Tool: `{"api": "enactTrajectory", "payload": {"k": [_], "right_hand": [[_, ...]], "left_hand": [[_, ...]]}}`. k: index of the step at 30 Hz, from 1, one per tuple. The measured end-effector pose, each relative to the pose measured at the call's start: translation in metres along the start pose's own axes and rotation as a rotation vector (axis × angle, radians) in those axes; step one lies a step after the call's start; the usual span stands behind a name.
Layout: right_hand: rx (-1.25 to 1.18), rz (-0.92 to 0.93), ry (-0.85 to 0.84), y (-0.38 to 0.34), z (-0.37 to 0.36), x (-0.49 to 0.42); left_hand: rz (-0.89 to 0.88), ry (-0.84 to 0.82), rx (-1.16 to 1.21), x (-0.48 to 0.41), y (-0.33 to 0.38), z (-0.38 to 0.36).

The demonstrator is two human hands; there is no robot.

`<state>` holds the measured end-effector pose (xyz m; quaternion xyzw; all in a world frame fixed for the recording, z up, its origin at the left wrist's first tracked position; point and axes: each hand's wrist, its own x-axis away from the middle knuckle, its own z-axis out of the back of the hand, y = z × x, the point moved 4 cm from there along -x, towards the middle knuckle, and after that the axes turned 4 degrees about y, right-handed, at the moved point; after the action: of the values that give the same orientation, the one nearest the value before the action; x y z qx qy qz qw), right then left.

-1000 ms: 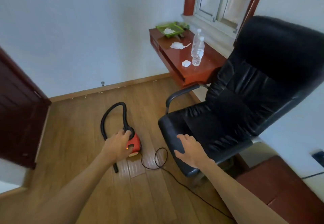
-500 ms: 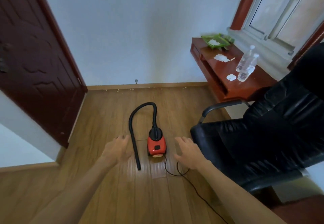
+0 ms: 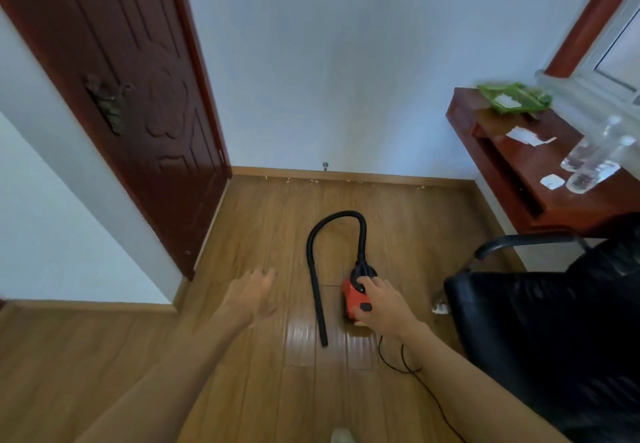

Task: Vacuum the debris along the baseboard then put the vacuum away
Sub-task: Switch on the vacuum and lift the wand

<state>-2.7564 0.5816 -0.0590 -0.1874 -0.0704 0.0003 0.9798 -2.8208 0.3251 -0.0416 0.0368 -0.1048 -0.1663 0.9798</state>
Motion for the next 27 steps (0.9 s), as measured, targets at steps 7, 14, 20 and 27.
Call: {"api": "enactTrajectory", "payload": {"k": [7,14,20,27], "right_hand": [[-0.002,0.058,-0.044,-0.018,-0.015,-0.078],[-0.041,0.055,-0.089,-0.018,-0.017,-0.189],[-0.068,0.018,-0.138,0.004,-0.019,-0.274],[-0.066,-0.066,-0.160,0.041,-0.019,-0.321]], "left_hand": [[0.028,-0.029,-0.017,-0.048,-0.044,-0.003],[0.022,-0.066,-0.071,-0.149,-0.073,0.009],[-0.007,-0.134,-0.121,-0.249,-0.078,0.025],[-0.127,-0.156,-0.186,-0.344,-0.056,0.036]]}}
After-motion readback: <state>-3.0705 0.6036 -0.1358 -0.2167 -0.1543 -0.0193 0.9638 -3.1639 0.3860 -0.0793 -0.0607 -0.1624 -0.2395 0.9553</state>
